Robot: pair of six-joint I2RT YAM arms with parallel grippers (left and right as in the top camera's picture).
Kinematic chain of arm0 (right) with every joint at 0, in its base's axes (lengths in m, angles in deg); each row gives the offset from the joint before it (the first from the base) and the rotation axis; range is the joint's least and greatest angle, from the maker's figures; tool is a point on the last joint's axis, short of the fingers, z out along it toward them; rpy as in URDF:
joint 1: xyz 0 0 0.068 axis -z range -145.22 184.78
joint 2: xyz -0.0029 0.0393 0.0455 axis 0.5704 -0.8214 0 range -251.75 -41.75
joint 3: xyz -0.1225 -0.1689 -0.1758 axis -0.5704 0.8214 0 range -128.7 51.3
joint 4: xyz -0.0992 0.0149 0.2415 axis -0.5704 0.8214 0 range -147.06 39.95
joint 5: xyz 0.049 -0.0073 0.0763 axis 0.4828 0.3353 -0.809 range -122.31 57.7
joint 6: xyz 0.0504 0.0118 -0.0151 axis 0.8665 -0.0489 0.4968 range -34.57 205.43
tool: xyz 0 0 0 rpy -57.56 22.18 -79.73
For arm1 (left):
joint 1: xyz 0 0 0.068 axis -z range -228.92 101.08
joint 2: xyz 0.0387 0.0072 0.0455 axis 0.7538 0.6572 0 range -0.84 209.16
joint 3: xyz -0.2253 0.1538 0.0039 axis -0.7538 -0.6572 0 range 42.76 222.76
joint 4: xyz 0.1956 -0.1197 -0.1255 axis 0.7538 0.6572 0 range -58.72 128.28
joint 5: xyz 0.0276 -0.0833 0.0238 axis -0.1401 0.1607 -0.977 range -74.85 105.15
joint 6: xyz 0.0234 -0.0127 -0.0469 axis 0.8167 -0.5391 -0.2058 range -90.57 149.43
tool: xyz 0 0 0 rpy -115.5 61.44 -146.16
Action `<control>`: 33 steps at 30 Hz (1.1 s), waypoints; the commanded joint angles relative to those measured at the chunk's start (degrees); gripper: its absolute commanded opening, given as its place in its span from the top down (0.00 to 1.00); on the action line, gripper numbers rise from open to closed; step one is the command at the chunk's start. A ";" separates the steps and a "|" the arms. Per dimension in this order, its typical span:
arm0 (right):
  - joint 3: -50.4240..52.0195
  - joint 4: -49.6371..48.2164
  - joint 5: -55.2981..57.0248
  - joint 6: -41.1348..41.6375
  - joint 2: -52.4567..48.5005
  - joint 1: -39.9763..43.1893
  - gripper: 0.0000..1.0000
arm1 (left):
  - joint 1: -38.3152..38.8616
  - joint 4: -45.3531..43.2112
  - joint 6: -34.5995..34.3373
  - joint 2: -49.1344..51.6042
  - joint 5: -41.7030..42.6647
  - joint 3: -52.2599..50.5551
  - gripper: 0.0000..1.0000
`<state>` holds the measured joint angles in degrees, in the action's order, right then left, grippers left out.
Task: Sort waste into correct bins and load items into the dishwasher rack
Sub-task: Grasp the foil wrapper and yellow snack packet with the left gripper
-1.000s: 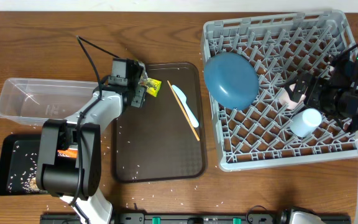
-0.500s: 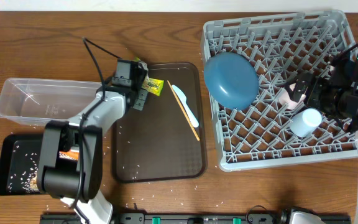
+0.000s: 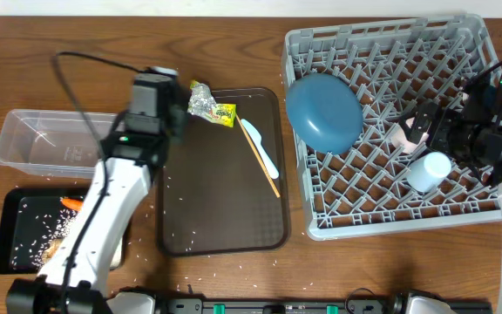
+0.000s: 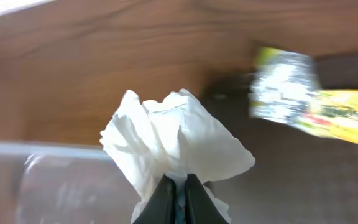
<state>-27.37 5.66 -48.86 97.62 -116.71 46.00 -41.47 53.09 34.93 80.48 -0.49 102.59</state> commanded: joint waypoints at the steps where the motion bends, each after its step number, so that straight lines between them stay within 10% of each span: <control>1: -0.28 -0.13 -0.39 0.63 0.04 -0.81 0.01 | -4.24 2.03 -6.91 1.29 -3.28 0.28 0.94; 3: -0.28 -0.11 -0.39 0.61 0.04 -0.81 0.01 | -6.01 3.21 -8.90 2.36 -2.89 0.28 0.94; 5: -0.28 -0.17 -0.39 0.61 0.04 -0.81 0.01 | -6.80 3.67 -10.19 2.82 -3.17 0.28 0.65; 11: -0.28 -0.37 -0.39 0.63 0.04 -0.81 0.01 | -6.82 1.68 -15.50 2.56 -1.20 0.31 0.36; 17: -0.28 -1.07 -0.39 0.63 0.04 -0.81 0.01 | -4.31 -6.60 -8.79 3.93 17.84 0.31 0.34; 33: -0.28 -1.20 -0.39 0.66 0.04 -0.81 0.01 | 1.84 -26.29 -6.16 24.13 25.51 0.31 0.34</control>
<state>-27.37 4.57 -48.86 97.83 -116.71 46.00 -40.51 27.67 28.00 103.65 22.98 102.59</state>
